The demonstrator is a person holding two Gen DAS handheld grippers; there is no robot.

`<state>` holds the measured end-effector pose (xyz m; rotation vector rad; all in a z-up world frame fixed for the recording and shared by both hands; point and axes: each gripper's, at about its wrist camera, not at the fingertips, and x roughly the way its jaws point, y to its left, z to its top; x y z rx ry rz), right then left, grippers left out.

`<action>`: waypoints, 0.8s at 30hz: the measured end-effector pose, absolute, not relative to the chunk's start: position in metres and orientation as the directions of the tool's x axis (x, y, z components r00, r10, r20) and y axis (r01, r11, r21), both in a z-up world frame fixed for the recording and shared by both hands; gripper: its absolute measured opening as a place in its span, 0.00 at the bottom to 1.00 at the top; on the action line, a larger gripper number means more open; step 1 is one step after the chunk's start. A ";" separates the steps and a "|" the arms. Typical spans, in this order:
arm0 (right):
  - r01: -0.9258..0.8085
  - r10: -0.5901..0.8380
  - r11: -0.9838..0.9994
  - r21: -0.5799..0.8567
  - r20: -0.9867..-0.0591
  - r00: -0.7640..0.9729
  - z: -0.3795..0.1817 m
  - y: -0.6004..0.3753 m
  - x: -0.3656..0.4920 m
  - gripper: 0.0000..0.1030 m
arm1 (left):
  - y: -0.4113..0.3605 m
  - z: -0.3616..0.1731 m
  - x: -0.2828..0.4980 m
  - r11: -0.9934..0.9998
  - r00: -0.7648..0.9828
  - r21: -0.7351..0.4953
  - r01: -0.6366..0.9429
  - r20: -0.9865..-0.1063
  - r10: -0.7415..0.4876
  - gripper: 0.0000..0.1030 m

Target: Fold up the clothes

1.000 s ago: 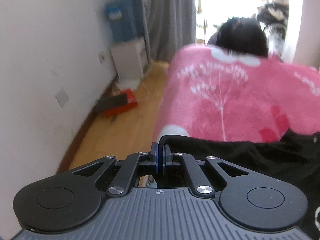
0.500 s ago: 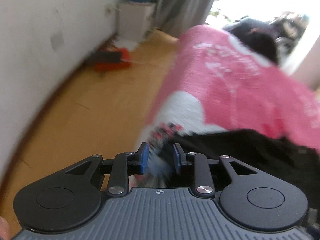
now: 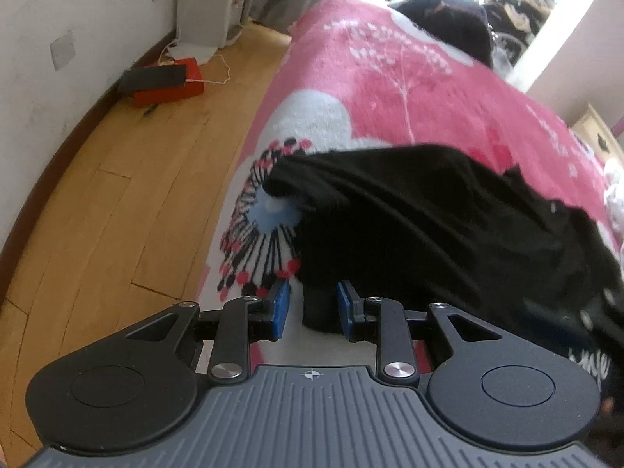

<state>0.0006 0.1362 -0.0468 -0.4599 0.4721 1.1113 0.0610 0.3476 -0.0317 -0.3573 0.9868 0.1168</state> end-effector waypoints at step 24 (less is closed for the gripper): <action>-0.894 0.744 0.428 0.136 -0.615 0.262 -0.073 0.130 -0.011 0.13 | 0.330 -0.018 0.002 0.951 0.561 -0.156 -0.265 -0.828 0.021 0.04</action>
